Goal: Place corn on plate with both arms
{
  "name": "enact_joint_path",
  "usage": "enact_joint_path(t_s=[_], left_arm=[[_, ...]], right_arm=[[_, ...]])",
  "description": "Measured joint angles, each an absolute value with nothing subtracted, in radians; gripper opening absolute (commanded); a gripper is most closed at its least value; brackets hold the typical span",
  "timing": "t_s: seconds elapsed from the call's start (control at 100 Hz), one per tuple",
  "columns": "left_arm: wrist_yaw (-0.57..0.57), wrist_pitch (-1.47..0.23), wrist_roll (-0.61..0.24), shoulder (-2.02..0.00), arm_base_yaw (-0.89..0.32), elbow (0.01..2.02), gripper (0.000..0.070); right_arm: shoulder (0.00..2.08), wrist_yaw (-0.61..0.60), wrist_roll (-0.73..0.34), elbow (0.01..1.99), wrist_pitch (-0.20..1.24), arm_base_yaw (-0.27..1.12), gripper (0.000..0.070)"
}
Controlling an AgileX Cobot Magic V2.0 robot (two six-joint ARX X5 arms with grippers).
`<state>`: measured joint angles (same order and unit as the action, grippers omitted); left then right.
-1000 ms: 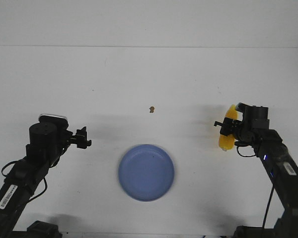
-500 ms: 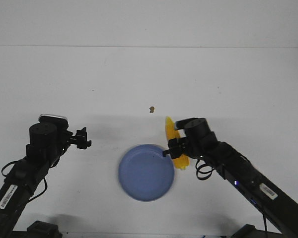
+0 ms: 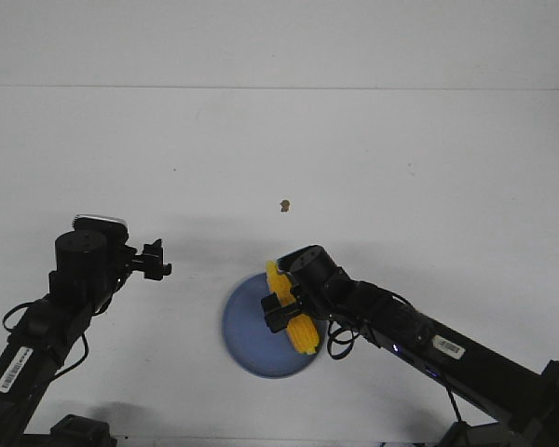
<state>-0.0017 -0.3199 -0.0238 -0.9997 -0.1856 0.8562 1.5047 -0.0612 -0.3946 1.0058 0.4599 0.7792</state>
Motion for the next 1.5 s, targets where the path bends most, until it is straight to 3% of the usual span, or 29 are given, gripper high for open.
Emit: enact_joint_path(t_s=[0.28,0.66,0.82,1.01,1.23,1.44,1.5], left_arm=[[-0.002,-0.315,-0.023,-1.000,-0.186,0.856,0.0433],[-0.001,-0.263,-0.025,-0.998,-0.186,0.856,0.0425],[-0.002,-0.270,-0.038,-0.942,-0.186,0.856,0.0425],[-0.002,-0.265,-0.040,-0.796,-0.186,0.828,0.0422],[-0.002,-0.275,-0.055,-0.591,-0.186,0.639,0.0422],[-0.002,-0.302,-0.095,-0.396,-0.186,0.517,0.0416],[-0.002,-0.308,-0.104,-0.369,-0.186,0.510,0.0346]], right_arm=[[1.338,-0.025,-0.335,1.008,0.491,0.653,0.0664],[0.947,0.081,-0.103,1.006,0.632,0.171,0.0663],[0.739,0.081,-0.055,0.917,0.632,0.046,0.0664],[0.495,0.073,-0.033,0.752,0.637,0.033,0.0662],[0.241,0.071,-0.031,0.610,0.647,0.046,0.0647],[0.153,0.079,-0.030,0.609,0.639,0.046,0.0550],[0.154,0.079,-0.030,0.609,0.641,0.046,0.0500]])
